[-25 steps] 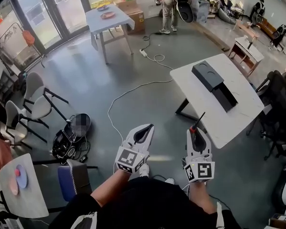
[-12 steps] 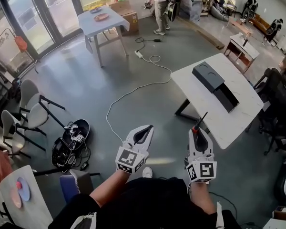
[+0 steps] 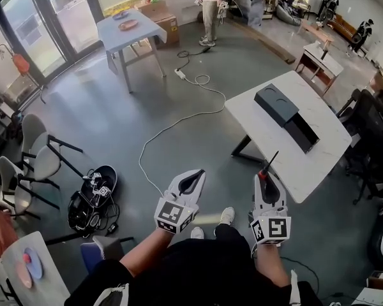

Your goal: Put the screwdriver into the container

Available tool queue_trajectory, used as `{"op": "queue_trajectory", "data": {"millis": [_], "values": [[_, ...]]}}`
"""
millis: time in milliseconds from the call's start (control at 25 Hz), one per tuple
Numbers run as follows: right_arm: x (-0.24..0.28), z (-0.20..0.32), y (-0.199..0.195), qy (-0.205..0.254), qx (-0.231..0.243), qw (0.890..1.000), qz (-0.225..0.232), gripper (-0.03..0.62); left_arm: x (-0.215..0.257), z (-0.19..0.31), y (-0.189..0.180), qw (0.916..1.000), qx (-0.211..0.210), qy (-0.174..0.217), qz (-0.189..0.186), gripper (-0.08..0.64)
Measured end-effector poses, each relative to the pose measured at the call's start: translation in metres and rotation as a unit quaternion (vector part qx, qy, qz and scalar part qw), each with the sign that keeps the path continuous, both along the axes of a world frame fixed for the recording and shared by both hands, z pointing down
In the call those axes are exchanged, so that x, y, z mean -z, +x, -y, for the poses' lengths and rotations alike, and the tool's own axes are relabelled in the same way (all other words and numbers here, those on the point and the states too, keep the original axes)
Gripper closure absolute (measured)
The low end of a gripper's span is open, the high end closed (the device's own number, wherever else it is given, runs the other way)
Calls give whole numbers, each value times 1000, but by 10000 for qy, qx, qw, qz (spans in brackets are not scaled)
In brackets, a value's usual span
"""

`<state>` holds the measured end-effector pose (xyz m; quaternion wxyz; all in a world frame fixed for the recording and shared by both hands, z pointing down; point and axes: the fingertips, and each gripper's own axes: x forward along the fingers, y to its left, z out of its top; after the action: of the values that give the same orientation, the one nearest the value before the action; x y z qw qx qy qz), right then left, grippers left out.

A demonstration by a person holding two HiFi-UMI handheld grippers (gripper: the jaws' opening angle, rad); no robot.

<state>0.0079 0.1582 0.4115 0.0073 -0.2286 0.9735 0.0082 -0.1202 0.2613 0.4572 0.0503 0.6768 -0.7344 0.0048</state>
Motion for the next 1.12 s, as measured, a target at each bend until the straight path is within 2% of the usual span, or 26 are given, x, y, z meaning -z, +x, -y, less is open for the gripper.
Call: {"op": "queue_trajectory", "data": {"millis": [560, 1120], "values": [[0, 110, -13, -11, 7, 10000, 34, 495, 9, 126, -13, 9999, -93, -15, 40, 551], [-22, 200, 20, -250, -299, 9992, -29, 495, -7, 224, 11, 9988, -389, -280, 49, 551]]}}
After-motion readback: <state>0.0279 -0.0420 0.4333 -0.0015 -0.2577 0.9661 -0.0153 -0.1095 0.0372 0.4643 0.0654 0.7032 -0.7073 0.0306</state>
